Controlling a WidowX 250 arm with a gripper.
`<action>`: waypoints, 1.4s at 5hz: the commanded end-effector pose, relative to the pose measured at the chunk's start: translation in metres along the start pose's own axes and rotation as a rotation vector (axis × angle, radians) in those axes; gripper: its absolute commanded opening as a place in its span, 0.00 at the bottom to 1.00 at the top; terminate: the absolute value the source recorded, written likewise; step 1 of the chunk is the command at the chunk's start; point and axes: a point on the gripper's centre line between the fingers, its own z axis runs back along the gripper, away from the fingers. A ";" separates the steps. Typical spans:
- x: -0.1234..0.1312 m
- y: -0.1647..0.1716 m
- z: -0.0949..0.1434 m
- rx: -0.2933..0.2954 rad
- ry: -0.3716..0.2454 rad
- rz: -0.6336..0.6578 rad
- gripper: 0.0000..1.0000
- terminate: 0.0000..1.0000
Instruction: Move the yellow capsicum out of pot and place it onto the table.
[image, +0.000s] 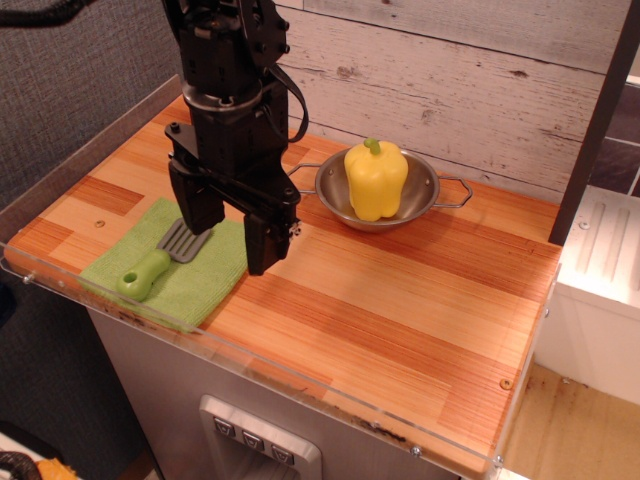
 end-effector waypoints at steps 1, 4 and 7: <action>0.000 0.000 0.000 0.000 0.000 0.000 1.00 0.00; 0.065 0.013 0.034 0.051 -0.133 0.024 1.00 0.00; 0.122 0.024 0.026 0.119 -0.150 0.088 1.00 0.00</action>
